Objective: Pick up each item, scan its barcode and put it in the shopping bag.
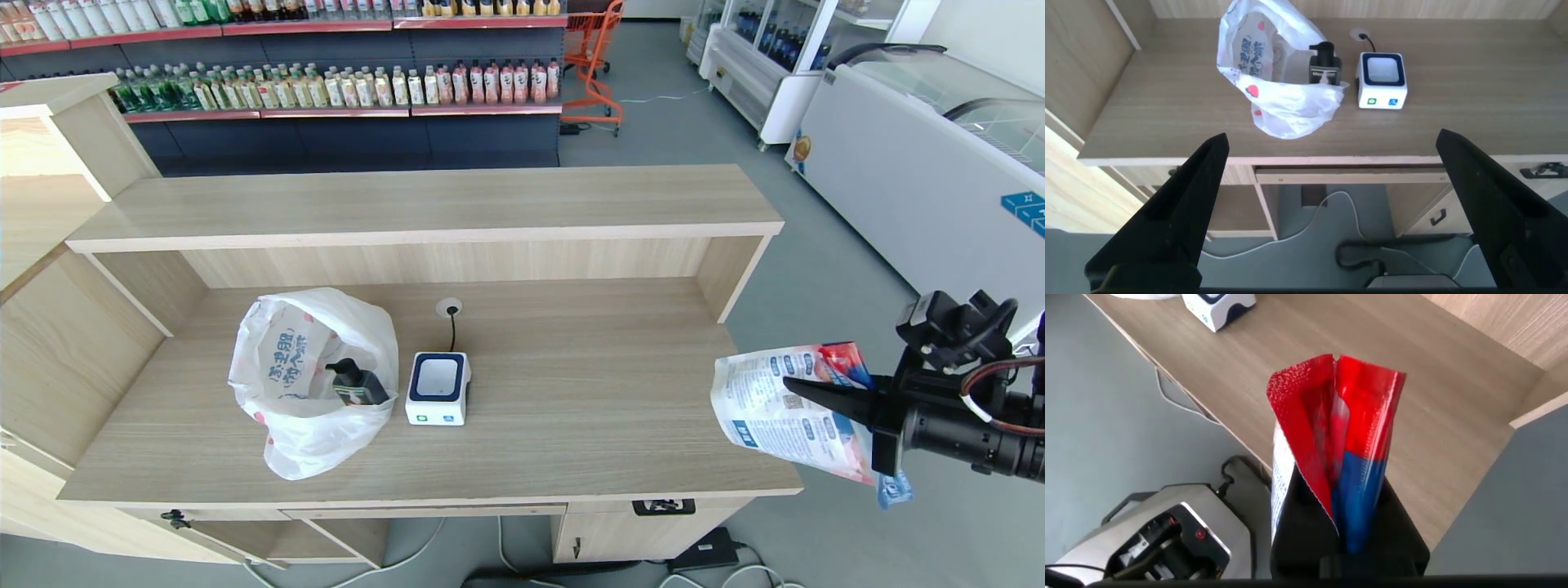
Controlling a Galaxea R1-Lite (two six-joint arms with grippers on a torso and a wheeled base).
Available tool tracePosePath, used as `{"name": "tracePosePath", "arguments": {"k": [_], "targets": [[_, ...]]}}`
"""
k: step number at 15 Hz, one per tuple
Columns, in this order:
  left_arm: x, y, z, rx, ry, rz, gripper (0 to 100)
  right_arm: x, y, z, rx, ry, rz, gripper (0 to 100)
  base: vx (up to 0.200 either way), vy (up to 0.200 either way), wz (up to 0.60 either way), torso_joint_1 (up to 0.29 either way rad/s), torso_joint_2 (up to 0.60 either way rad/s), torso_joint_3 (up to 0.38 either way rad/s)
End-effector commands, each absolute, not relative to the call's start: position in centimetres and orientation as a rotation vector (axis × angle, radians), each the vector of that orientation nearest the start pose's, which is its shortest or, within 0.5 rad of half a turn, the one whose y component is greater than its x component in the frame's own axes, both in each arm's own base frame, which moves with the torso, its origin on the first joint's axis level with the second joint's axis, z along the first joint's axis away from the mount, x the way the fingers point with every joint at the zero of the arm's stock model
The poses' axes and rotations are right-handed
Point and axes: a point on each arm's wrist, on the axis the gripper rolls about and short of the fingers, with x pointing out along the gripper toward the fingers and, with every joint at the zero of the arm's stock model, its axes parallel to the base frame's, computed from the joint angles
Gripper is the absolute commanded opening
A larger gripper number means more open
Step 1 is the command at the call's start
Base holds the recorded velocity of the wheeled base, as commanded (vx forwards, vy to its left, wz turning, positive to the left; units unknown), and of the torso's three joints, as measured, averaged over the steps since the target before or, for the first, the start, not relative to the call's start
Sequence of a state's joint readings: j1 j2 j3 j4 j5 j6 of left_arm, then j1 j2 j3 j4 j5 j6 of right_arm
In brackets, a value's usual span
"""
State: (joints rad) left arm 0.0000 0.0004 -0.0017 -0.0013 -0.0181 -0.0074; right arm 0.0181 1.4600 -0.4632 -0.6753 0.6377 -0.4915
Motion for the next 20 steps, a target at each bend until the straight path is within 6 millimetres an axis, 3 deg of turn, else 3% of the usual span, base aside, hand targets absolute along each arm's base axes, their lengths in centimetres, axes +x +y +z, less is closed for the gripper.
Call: {"name": "tracePosePath", "arguments": {"k": [1,10,13,20], "targets": [[-2.3,0.0,7.6,-0.008,-0.003,-0.018,100,21.8,1.7,16.1,-0.368,0.149,0.712,0,0.000,0.200,0.00,-0.002,0.00,-0.007],[-2.3,0.0,7.6,-0.006,-0.003,-0.018,100,23.9,1.5,16.3,-0.348,0.144,0.696,0,0.000,0.200,0.00,0.002,0.00,0.003],[-2.3,0.0,7.6,-0.003,-0.003,-0.018,100,24.6,1.5,16.1,-0.350,0.139,0.693,0,0.000,0.000,0.00,0.000,0.00,0.000],[-2.3,0.0,7.6,-0.003,-0.003,-0.018,100,24.7,1.5,16.2,-0.313,0.144,0.706,0,0.200,0.000,0.00,-0.003,0.00,0.002]]}}
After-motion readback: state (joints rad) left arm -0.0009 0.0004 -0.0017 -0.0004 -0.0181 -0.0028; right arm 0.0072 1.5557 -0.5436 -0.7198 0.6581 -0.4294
